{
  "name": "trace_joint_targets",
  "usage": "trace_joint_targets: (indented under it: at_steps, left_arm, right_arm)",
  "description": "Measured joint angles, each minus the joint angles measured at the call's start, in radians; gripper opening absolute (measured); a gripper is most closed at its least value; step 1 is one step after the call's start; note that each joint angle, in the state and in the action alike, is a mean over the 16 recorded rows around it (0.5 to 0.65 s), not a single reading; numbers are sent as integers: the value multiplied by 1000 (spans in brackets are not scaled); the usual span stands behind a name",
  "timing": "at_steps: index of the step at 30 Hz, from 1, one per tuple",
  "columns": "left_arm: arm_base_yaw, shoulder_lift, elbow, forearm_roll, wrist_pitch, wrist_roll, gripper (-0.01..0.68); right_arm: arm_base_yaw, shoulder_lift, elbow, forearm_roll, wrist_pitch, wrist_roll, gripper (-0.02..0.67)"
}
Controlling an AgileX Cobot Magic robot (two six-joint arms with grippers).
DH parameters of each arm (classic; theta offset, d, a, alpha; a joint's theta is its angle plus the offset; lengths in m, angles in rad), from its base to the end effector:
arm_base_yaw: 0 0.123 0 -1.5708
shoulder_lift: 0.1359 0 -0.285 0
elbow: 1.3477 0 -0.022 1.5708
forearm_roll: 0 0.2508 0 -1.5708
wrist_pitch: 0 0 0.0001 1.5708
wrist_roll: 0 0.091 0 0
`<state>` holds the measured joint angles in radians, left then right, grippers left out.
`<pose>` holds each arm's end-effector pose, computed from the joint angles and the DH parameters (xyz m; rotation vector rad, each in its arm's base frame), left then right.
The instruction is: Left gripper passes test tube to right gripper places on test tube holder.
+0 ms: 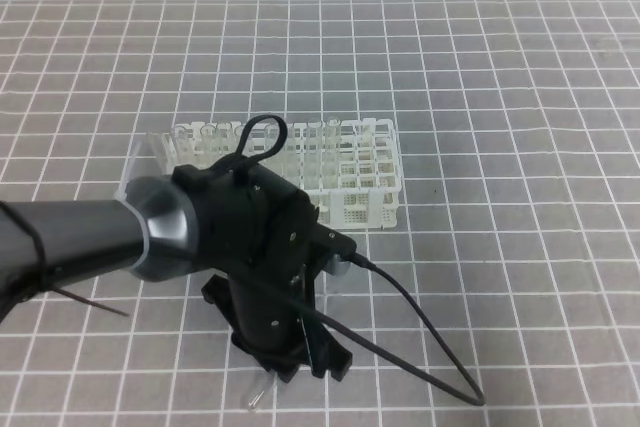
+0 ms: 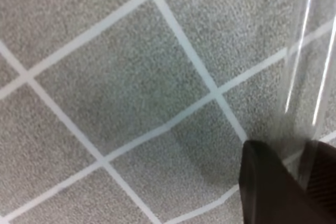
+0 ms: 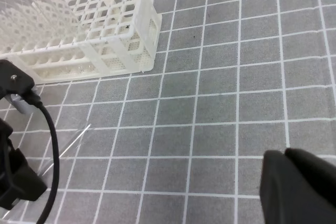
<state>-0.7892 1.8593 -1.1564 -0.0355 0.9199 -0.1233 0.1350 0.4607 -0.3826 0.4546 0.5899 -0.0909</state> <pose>0.2362 -0.2417 0.1649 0.9893 2.9611 -0.0643 0.0870 0.0343 0.2625 0.0196 2.1277 0.5159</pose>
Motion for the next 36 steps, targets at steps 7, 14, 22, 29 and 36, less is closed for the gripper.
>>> trace_joint_targets:
  at_steps: [7, 14, 22, 29, 36]
  left_arm:
    - [0, -28, 1, 2, -8, 20, 6]
    - [0, -122, 3, 2, -60, 46, 6]
    - [1, -309, 3, 3, -168, 91, 9]
    - [2, -500, 50, 17, -275, 122, 6]
    - [25, -698, 224, 34, -452, 93, 6]
  right_arm:
    - [0, 0, 0, 0, 4, 0, -1]
    - [0, 0, -18, 0, 39, -4, -1]
    - [0, 33, -91, 15, 125, -25, -1]
    - [0, 130, -181, 121, 194, -133, -1]
    - [7, 269, -271, 289, 227, -297, -1]
